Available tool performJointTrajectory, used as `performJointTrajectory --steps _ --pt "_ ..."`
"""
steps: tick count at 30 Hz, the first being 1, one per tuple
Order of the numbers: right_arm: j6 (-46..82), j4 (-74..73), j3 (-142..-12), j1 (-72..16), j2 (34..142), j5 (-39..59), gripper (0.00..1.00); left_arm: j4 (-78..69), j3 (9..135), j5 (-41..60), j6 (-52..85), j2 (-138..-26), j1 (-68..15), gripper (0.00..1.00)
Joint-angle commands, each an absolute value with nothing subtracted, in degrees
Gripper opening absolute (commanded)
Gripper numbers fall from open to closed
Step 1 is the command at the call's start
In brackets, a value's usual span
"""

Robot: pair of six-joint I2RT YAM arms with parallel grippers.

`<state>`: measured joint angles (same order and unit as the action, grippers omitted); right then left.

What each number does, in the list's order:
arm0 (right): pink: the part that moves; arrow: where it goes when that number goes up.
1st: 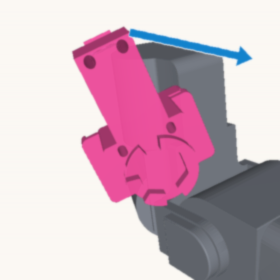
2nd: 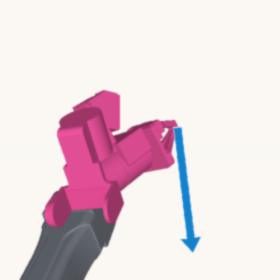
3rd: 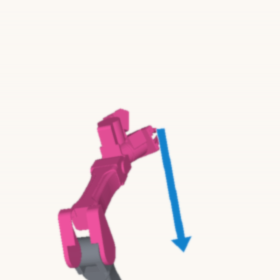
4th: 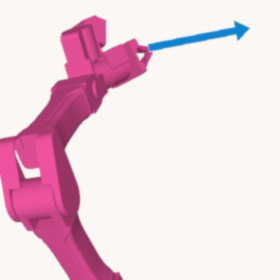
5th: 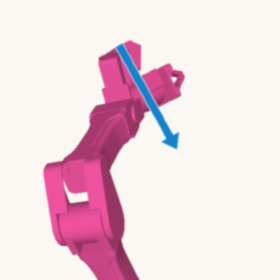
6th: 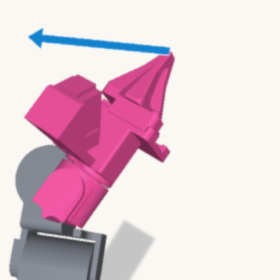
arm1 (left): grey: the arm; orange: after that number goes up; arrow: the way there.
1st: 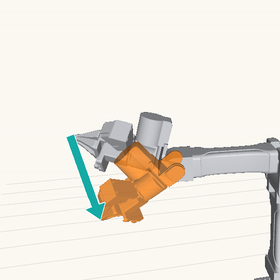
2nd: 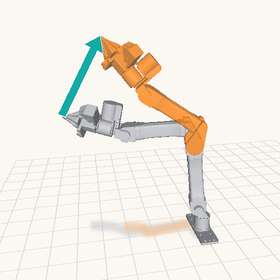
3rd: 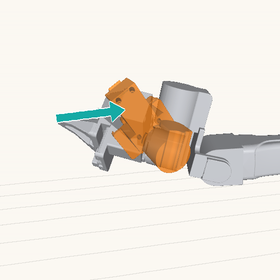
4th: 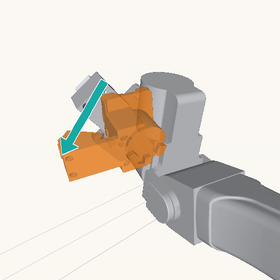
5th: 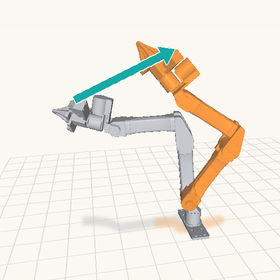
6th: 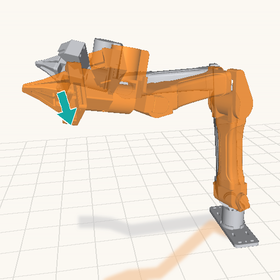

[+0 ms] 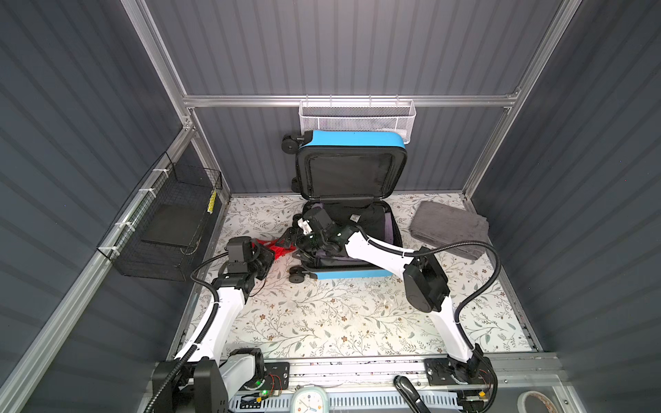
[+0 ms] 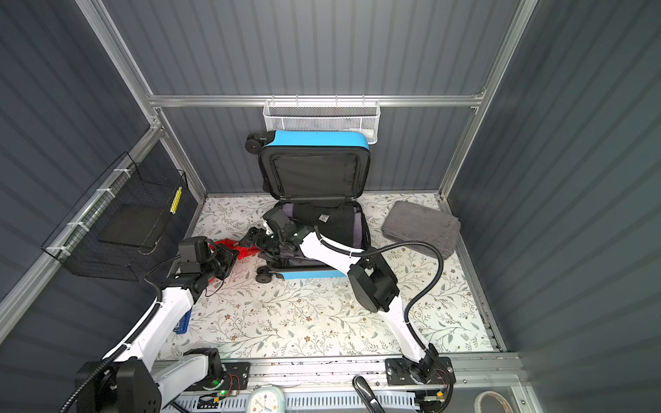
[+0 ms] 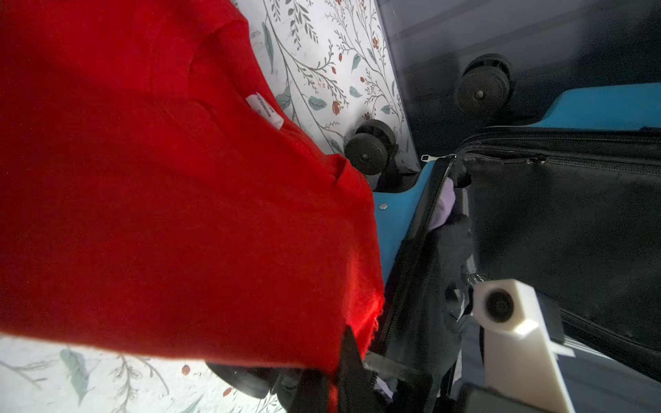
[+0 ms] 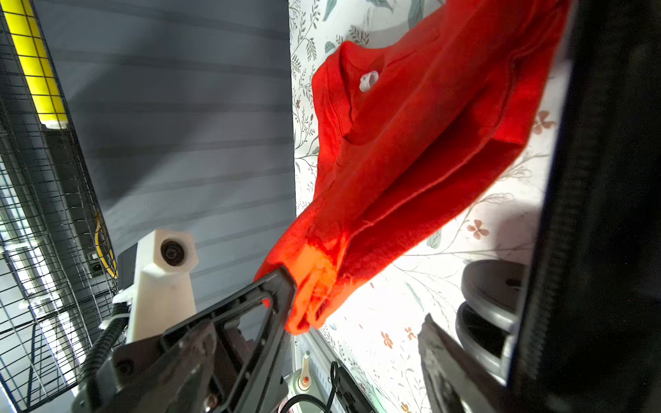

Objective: Pack the luggage

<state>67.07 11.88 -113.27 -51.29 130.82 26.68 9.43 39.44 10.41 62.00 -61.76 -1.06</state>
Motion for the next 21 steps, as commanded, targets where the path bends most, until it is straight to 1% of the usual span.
performJointTrajectory --steps 1,7,14,21 --pt "67.02 14.49 -114.47 -51.15 132.82 27.15 0.89 7.18 40.00 11.69 62.32 -59.59 -0.93 0.00" --pt "67.02 15.12 -115.42 -51.24 133.31 27.16 0.90 6.67 41.14 12.40 62.23 -59.23 -0.88 0.00" --pt "67.05 18.16 -121.68 -50.76 137.11 26.89 0.90 6.51 40.62 14.03 62.56 -57.49 -0.92 0.00" --pt "67.04 19.22 -124.31 -49.87 139.37 27.05 0.88 5.80 39.90 15.80 62.74 -56.43 -0.89 0.00"
